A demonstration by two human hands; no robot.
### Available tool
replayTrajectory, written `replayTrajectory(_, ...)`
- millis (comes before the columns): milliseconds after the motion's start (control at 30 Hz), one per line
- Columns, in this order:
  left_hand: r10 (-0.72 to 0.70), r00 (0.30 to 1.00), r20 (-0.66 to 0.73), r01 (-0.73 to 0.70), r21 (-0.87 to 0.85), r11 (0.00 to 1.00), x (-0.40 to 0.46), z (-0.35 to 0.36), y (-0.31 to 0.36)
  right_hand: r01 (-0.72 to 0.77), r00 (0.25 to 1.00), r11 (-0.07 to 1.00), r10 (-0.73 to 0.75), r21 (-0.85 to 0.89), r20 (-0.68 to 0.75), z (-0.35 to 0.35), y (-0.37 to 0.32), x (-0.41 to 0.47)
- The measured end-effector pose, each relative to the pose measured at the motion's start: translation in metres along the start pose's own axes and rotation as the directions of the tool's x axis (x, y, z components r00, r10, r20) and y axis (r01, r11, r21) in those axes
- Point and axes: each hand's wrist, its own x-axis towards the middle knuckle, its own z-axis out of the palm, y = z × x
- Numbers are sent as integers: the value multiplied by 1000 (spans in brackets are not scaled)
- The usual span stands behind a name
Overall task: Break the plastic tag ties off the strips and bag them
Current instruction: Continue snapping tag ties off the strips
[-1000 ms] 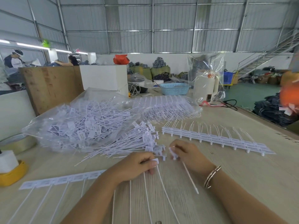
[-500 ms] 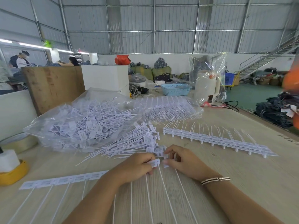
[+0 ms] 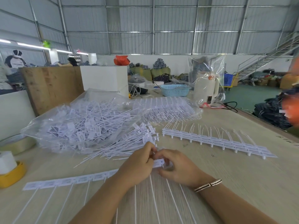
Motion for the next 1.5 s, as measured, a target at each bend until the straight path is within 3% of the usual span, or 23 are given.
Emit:
replayTrajectory(100, 62, 998, -24, -53, 281, 958, -1, 0, 0, -54, 998, 998, 54, 19, -15, -5, 6, -1)
replayTrajectory(167, 30, 998, -47, -12, 346, 938, 0, -1, -5, -86, 995, 996, 87, 29, -50, -7, 10, -4)
replayTrajectory(233, -60, 998, 10, 55, 256, 965, 1, 0, -11, -89, 994, 995, 91, 41, -65, -8, 11, -5)
replayTrajectory(300, -154, 985, 83, 151, 45, 988, 1, 1, -14, -67, 997, 996, 69, 55, -28, -7, 12, -5)
replayTrajectory(400, -178, 976, 127, 190, -89, 978, 1, 1, -17, -64, 997, 998, 64, 5, 30, -5, 13, -2)
replayTrajectory(600, -127, 965, 228, 161, -141, 977, 2, -5, -22, -40, 999, 984, 35, -174, -32, -3, 19, -2)
replayTrajectory(867, -66, 978, 197, 103, -183, 978, 3, -5, -24, -3, 1000, 941, 0, -338, -9, -1, 20, -2)
replayTrajectory(1167, -51, 983, 176, 80, -160, 984, 4, -4, -26, 32, 997, 937, -7, -349, 72, 0, 16, 0)
replayTrajectory(1500, -49, 984, 174, 79, -170, 982, 3, -1, -29, 27, 999, 937, -13, -348, 43, 2, 18, -1)
